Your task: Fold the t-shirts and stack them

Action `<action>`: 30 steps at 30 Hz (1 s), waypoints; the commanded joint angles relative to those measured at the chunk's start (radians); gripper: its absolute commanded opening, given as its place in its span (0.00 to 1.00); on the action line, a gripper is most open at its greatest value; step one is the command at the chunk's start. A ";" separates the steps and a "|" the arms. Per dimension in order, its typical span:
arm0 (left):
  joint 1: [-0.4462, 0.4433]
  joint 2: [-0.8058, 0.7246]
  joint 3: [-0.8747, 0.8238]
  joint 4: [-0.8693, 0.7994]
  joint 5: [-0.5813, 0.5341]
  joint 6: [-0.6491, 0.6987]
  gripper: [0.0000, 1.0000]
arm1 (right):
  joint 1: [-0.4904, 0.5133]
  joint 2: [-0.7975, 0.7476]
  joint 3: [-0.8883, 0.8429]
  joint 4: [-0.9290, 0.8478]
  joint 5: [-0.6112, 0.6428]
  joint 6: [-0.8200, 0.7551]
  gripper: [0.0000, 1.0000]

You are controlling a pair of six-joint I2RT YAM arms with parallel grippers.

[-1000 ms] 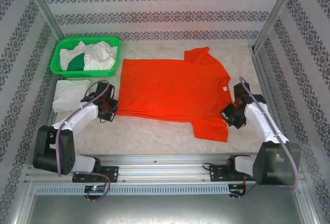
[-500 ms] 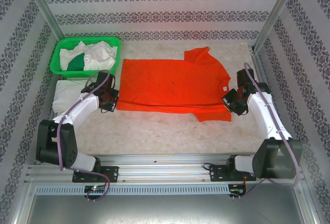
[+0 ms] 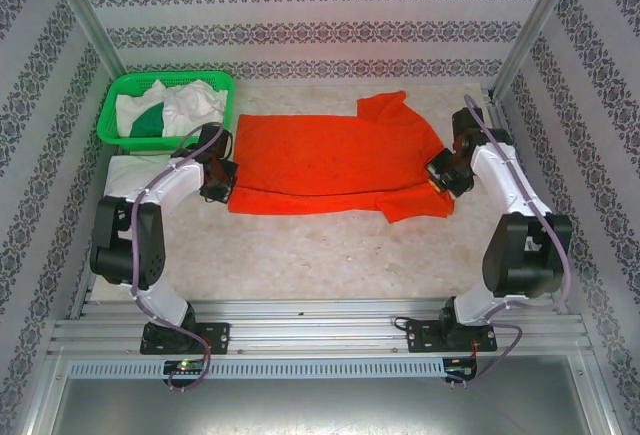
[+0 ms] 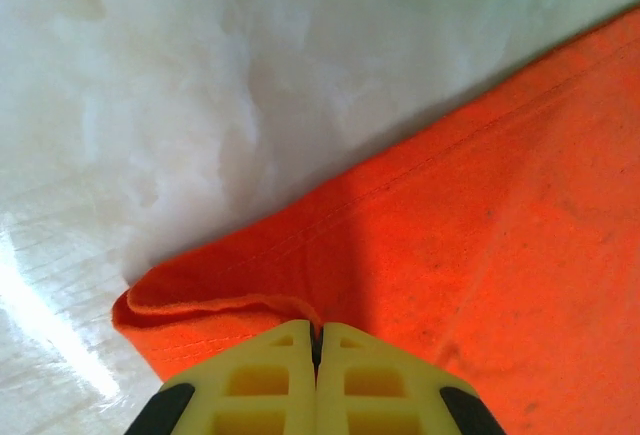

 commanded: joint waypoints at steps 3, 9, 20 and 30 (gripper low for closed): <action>0.035 0.056 0.065 -0.061 0.017 0.004 0.00 | -0.001 0.076 0.090 -0.007 -0.016 -0.013 0.00; 0.058 0.070 0.105 -0.116 0.010 0.036 0.00 | -0.012 0.110 0.131 -0.009 -0.019 -0.022 0.00; 0.066 0.193 0.288 -0.165 0.040 0.171 0.00 | -0.019 0.166 0.160 0.008 -0.032 -0.024 0.00; 0.078 0.263 0.394 -0.243 0.035 0.276 0.00 | -0.024 0.219 0.193 0.008 -0.027 -0.050 0.00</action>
